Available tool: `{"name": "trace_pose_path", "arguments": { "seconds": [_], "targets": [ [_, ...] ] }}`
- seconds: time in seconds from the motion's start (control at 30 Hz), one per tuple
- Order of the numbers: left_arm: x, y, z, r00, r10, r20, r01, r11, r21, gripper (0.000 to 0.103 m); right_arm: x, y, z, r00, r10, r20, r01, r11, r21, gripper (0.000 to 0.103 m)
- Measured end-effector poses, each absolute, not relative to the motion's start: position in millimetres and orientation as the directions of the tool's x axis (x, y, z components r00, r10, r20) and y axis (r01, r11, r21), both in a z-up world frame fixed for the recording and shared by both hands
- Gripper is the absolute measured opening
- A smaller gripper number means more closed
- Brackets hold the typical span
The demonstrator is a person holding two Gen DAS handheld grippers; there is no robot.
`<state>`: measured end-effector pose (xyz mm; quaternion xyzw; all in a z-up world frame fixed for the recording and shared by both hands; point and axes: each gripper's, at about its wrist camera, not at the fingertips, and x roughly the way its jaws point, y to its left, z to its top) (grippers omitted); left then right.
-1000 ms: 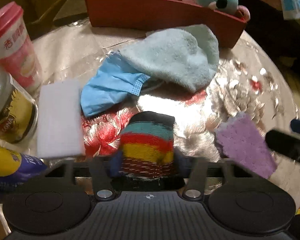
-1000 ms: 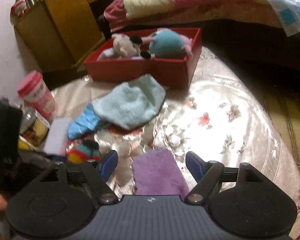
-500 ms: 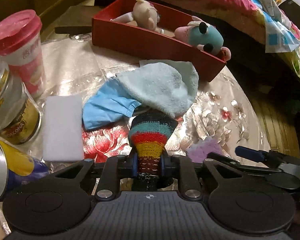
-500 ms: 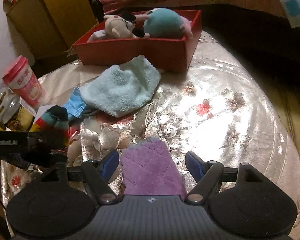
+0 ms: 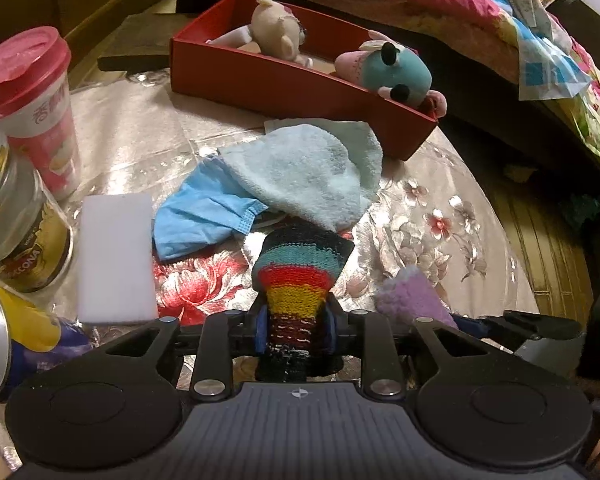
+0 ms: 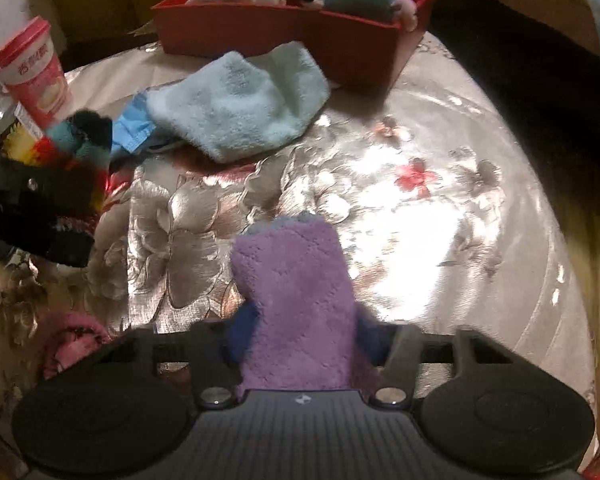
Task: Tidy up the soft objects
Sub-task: 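Grasp the purple fuzzy sock with the right tool while the left tool grasps the striped knit sock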
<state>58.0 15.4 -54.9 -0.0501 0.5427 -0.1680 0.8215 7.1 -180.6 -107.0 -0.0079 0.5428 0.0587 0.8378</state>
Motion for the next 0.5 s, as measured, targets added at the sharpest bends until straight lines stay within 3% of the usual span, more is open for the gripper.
{"name": "trace_pose_path", "arguments": {
  "seconds": [0.07, 0.37, 0.43, 0.5],
  "targets": [
    [57.6, 15.0, -54.1, 0.355, -0.332, -0.874, 0.224, 0.938, -0.265, 0.026, 7.7, -185.9, -103.6, 0.399, 0.12, -0.909, -0.088, 0.992, 0.092, 0.001],
    [56.7, 12.4, -46.6, 0.387, -0.326, -0.862, 0.245, 0.938, -0.245, 0.026, 12.0, -199.1, -59.6, 0.546, 0.236, -0.804, -0.035, 0.965, 0.259, 0.0],
    [56.8, 10.0, -50.8, 0.378, -0.319, -0.869, 0.251, 0.939, -0.235, 0.035, 14.3, -200.9, -54.5, 0.565, 0.241, -0.789, -0.026, 0.961, 0.275, 0.0],
    [60.6, 5.9, -59.9, 0.366, -0.312, -0.877, 0.236, 0.942, -0.237, 0.061, 14.3, -202.1, -52.6, 0.572, 0.239, -0.784, -0.013, 0.959, 0.283, 0.0]
  ]
}}
